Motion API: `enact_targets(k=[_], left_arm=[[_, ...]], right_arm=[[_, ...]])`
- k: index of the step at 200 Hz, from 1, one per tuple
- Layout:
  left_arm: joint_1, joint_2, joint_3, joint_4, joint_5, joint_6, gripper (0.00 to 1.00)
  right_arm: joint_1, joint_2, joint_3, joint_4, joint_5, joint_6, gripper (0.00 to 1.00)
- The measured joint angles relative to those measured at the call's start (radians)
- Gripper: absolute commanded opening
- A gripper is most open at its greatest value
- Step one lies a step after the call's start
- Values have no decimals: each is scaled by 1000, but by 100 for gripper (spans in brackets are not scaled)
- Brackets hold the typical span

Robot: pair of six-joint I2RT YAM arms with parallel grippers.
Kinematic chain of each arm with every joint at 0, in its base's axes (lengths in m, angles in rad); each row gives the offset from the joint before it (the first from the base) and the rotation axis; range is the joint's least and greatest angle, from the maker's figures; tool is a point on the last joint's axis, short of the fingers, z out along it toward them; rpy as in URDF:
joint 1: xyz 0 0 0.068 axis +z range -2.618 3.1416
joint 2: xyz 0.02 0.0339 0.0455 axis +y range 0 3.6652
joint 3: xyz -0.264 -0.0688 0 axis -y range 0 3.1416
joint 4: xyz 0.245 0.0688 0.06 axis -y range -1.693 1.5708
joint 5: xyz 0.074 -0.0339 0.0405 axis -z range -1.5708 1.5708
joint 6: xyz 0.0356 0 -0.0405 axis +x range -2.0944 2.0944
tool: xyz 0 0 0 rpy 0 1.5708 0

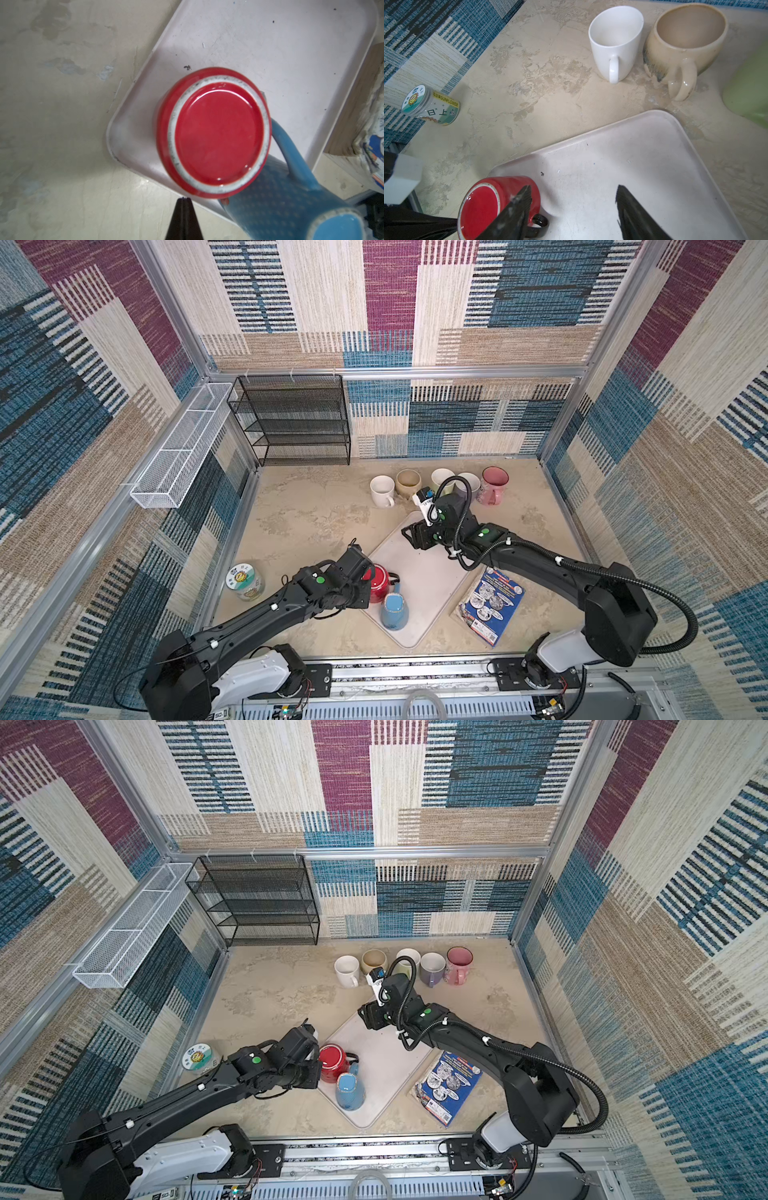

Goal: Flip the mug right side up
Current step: 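Move both grippers to the upside-down red mug on the tray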

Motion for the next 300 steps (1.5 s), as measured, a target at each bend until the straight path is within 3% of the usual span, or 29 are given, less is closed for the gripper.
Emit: enact_targets(k=[92, 143, 173, 223, 264, 300], left_arm=[[0, 282, 185, 140, 23, 31, 0], [1, 427, 317, 163, -1, 81, 0], [1, 431, 314, 176, 0, 90, 0], [1, 352, 237, 186, 0, 89, 0], [1, 293, 189, 192, 0, 86, 0], [1, 287, 183, 198, 1, 86, 0]], right_arm=[[-32, -34, -92, 2, 44, 44, 67], [-90, -12, -105, -1, 71, 67, 56], [-97, 42, -59, -5, 87, 67, 46], [-97, 202, 93, -9, 95, 62, 21], [-97, 330, 204, -29, 69, 43, 11], [-93, 360, 214, -44, 41, 36, 10]])
